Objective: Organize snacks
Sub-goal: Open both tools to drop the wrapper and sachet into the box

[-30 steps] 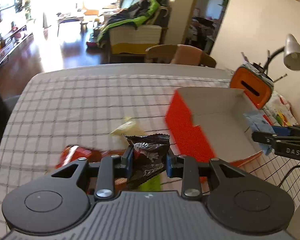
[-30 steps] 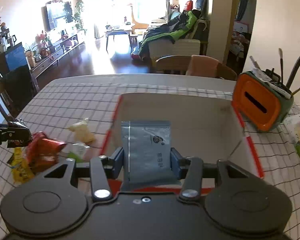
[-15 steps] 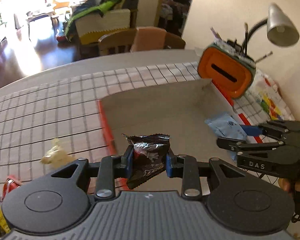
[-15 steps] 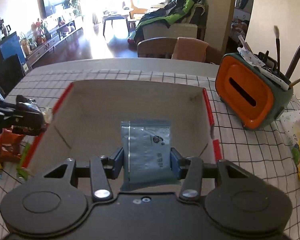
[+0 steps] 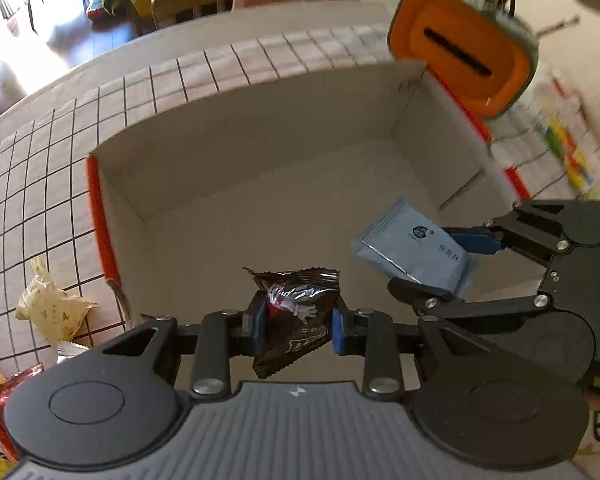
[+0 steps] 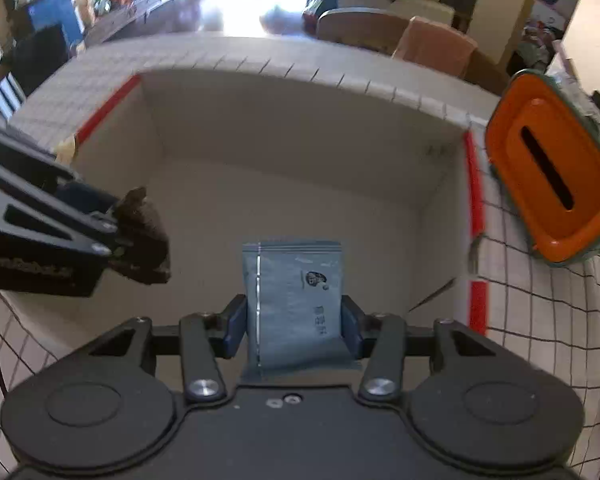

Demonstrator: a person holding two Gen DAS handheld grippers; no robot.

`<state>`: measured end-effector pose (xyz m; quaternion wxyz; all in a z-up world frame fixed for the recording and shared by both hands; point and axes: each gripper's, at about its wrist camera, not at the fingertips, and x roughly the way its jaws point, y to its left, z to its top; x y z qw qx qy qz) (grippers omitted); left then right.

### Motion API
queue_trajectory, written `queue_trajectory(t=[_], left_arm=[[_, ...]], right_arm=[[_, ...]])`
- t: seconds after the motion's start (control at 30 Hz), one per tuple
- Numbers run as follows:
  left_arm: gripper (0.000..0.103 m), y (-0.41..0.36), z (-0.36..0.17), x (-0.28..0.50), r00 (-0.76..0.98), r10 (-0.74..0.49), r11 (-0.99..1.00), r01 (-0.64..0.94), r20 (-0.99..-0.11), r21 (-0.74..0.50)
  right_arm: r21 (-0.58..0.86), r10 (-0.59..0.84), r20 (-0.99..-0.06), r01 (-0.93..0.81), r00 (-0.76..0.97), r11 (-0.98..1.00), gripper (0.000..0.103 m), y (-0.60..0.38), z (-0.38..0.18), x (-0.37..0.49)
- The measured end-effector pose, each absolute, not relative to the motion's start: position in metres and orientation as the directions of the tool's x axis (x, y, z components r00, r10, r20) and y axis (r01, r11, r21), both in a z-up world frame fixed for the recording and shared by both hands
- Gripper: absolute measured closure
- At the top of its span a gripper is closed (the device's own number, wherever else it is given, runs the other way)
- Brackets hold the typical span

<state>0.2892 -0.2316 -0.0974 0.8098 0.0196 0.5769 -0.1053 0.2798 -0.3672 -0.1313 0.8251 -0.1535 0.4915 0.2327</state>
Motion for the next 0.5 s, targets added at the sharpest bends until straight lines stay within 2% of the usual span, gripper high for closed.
queue_trajectory(t=[0.1, 0.43, 0.5], left_arm=[[0.073, -0.239, -0.104, 0.293, 0.287, -0.104, 0.980, 0.195, -0.952, -0.048], [0.073, -0.252, -0.110, 0.294, 0.278, -0.080, 0.973, 0.228, -0.957, -0.015], [0.073, -0.253, -0.108, 0.292, 0.286, -0.085, 0.973, 0.229, -0.954, -0.018]], right_arm=[[-0.026, 0.234, -0.891, -0.559, 0.389, 0.828, 0.056, -0.365, -0.137, 0.275], [0.004, 0.255, -0.884, -0.539, 0.392, 0.842, 0.055, -0.380, -0.135, 0.271], [0.015, 0.266, -0.878, -0.532, 0.398, 0.847, 0.053, -0.384, -0.132, 0.274]])
